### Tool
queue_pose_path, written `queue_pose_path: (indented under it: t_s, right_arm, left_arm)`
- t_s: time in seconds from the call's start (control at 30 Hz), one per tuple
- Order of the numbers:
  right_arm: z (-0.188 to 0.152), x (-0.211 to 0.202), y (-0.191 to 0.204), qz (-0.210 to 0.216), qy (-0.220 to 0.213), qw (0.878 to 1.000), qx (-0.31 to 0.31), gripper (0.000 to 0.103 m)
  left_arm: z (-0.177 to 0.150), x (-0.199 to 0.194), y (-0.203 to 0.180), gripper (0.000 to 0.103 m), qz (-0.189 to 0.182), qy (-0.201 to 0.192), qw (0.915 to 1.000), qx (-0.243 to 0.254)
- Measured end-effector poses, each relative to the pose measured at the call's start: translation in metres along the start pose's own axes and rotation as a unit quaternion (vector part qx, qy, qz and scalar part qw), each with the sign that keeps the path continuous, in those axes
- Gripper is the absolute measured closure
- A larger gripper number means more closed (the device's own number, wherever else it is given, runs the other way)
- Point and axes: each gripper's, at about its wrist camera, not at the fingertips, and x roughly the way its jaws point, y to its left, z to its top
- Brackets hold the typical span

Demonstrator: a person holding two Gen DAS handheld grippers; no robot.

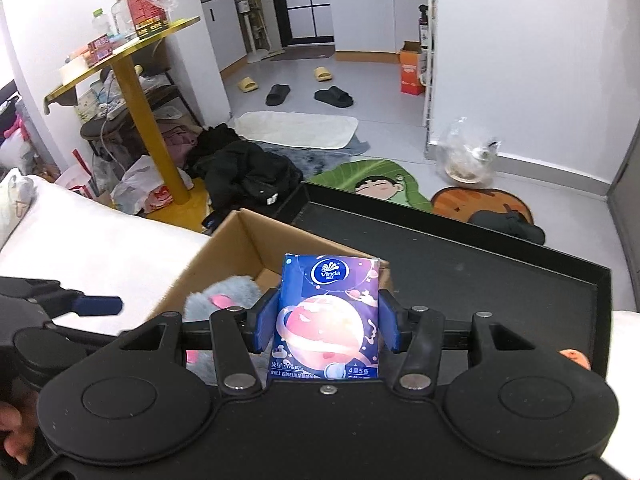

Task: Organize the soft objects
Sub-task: 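Carry the tissue pack into the box and open the right gripper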

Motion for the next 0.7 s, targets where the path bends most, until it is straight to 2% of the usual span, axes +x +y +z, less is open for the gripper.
queue_pose_path:
  t_s: [0.17,0.23,0.27,0.33,0.37,0.47,0.7]
  right_arm:
    - [0.0,0.006,0.011,0.021,0.009,1.0,0.006,0.05]
    - [0.0,0.007,0.014,0.026,0.017,1.0,0.004,0.036]
    - [0.0,0.007,0.014,0.026,0.016,1.0,0.004,0.033]
    - [0.002,0.006,0.015,0.02,0.009,1.0,0.006,0.025]
    - [0.001,0.005,0.013,0.02,0.007,1.0,0.01,0.025]
    - [-0.001,0.0,0.003,0.018,0.002,1.0,0.023,0.024]
    - [-0.009,-0.008,-0.021,-0.001,0.002,1.0,0.028,0.021]
  left_arm:
    - [0.0,0.002,0.002,0.047,-0.005,0.005,1.0,-0.006]
    - [0.0,0.005,0.003,0.049,-0.007,0.011,0.9999,-0.004]
    - [0.0,0.006,0.002,0.052,-0.008,0.016,0.9998,-0.003]
    - [0.0,0.008,0.003,0.065,-0.011,0.021,0.9997,-0.002]
    - [-0.001,0.009,0.004,0.076,-0.016,0.023,0.9996,-0.004]
    - [-0.001,0.009,0.003,0.094,-0.037,0.022,0.9991,0.0]
    - [-0.001,0.007,0.0,0.095,-0.046,0.022,0.9987,0.001]
